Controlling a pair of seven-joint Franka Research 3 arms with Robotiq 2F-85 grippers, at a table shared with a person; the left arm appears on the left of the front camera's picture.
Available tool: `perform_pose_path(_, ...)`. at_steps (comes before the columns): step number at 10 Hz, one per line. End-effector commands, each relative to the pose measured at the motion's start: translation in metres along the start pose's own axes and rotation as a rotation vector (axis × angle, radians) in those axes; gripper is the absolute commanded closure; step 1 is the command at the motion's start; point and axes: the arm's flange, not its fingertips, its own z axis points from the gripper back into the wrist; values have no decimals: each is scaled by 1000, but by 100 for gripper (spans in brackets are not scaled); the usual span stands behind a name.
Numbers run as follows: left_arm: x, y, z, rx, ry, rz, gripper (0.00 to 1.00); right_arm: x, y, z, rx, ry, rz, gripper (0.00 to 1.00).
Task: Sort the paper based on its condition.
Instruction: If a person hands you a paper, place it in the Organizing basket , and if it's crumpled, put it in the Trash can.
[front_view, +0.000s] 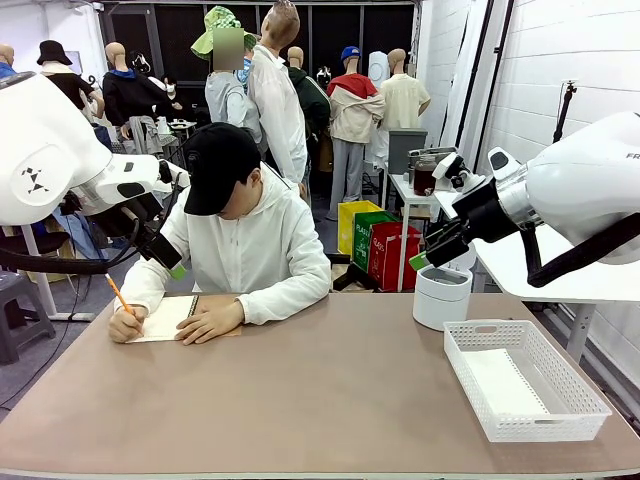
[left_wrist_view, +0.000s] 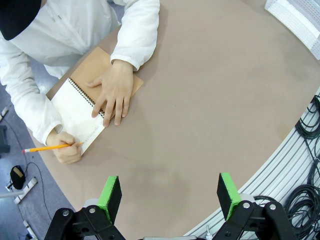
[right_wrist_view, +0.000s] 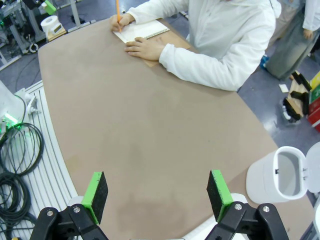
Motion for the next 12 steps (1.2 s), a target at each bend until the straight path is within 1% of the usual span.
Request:
perform_pose_path(1,0,0,1,-18,-6,-6,0,0,0,0,13,-6,0,0)
perform_pose_path(12,0,0,1,-18,-6,-6,0,0,0,0,13,-6,0,0)
